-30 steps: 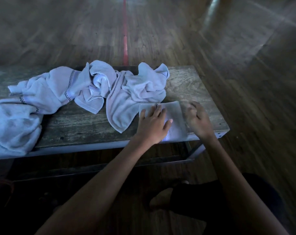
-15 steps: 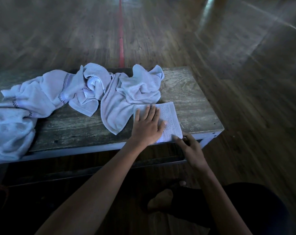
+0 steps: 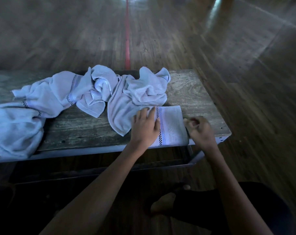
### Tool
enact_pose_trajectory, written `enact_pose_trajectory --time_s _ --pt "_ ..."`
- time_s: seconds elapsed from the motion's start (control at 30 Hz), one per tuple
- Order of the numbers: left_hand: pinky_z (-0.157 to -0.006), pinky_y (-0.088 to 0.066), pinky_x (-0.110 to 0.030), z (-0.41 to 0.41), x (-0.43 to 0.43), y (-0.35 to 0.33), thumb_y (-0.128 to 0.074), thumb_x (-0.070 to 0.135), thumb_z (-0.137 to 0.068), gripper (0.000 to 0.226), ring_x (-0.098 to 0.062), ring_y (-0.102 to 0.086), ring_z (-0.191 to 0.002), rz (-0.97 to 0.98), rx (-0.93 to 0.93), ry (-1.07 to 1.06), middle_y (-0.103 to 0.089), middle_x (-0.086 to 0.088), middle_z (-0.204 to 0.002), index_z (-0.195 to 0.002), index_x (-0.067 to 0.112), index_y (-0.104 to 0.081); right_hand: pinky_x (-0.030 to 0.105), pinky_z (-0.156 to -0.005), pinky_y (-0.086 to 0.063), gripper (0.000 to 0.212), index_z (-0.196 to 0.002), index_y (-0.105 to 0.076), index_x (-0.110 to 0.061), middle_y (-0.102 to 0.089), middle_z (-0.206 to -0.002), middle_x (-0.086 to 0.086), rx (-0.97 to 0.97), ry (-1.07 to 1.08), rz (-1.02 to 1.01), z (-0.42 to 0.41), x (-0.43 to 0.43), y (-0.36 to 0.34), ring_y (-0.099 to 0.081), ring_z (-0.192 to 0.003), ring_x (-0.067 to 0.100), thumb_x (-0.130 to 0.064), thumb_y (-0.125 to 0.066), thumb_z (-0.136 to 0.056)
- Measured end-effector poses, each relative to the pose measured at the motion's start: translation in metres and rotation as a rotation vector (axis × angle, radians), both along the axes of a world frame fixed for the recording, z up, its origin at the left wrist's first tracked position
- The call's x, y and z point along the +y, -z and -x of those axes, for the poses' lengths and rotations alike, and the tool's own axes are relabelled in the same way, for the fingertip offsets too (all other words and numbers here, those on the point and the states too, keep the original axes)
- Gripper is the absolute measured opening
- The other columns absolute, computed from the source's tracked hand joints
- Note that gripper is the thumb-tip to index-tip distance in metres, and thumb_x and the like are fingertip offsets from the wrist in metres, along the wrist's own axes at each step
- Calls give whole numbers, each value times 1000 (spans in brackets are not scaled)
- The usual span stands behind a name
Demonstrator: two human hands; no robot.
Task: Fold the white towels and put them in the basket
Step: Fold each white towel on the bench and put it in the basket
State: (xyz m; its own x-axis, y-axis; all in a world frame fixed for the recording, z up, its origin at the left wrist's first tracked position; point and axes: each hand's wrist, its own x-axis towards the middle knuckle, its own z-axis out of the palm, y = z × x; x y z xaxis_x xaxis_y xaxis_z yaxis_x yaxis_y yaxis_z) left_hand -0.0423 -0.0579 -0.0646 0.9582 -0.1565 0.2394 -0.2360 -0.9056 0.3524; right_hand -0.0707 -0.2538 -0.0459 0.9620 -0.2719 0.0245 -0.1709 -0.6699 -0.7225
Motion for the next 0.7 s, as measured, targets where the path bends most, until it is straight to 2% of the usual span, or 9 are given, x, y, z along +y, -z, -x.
enact_pose_trajectory --time_s 0.03,0.1,0.23,0.33,0.4,0.5,0.6,0.63,0.7 --pt "-93 -37 -45 5 3 0 -31 41 -90 55 -33 -46 -117 32 -8 -81 -50 -15 -127 -135 11 -45 42 -81 -50 63 -98 -62 -15 -64 -92 2 73 -20 114 -12 2 3 -60 -90 22 -71 -40 -79" --pt "-94 -33 -45 14 7 -3 -40 38 -92 51 -32 -42 -117 62 96 -164 -47 -14 -125 -137 12 -40 49 -93 -45 74 -97 -65 -12 -64 -101 10 189 -21 249 -29 11 10 -58 -101 30 -74 -29 -77" --pt "-100 -31 -48 16 6 -6 -38 38 -95 56 -34 -39 -123 106 255 -249 -41 -16 -131 -144 13 -26 52 -100 -39 68 -112 -60 -6 -55 -122 15 204 16 255 -37 26 12 -47 -118 33 -62 -39 -79" --pt "-98 -35 -49 11 2 -11 -38 28 -96 52 -34 -43 -122 170 296 -274 -44 -19 -129 -144 12 -24 49 -90 -47 68 -91 -61 -6 -61 -110 16 270 29 123 -34 28 13 -55 -107 35 -66 -37 -68" --pt "-97 -36 -48 10 -1 -15 -40 24 -96 51 -35 -43 -121 199 314 -288 -44 -19 -129 -143 9 -25 43 -77 -46 52 -71 -52 -13 -61 -92 15 254 29 57 -33 28 14 -58 -91 30 -62 -38 -66" --pt "-84 -45 -44 15 -3 -19 -43 18 -94 48 -34 -48 -114 324 300 -264 -42 -19 -127 -139 7 -28 32 -59 -38 32 -67 -44 -14 -50 -66 4 166 40 -58 -24 32 5 -51 -64 22 -43 -49 -80" --pt "-70 -48 -32 24 -1 -24 -45 16 -94 49 -23 -58 -92 577 268 -225 -43 -18 -123 -139 7 -29 27 -54 -35 22 -85 -45 -8 -48 -65 -1 93 72 -195 -15 35 -2 -48 -58 15 -29 -51 -90" --pt "-63 -47 -22 28 2 -27 -46 13 -94 49 -13 -59 -78 671 229 -205 -49 -18 -114 -139 5 -31 27 -56 -36 19 -90 -45 -9 -48 -68 -2 55 72 -235 -11 38 -8 -48 -60 12 -27 -50 -92" --pt "-49 -38 -10 41 10 -32 -49 7 -92 48 -1 -50 -51 865 142 -192 -55 -7 -76 -138 3 -35 28 -62 -38 15 -102 -45 -12 -48 -74 -4 -26 78 -307 -1 45 -22 -48 -64 7 -25 -48 -96"
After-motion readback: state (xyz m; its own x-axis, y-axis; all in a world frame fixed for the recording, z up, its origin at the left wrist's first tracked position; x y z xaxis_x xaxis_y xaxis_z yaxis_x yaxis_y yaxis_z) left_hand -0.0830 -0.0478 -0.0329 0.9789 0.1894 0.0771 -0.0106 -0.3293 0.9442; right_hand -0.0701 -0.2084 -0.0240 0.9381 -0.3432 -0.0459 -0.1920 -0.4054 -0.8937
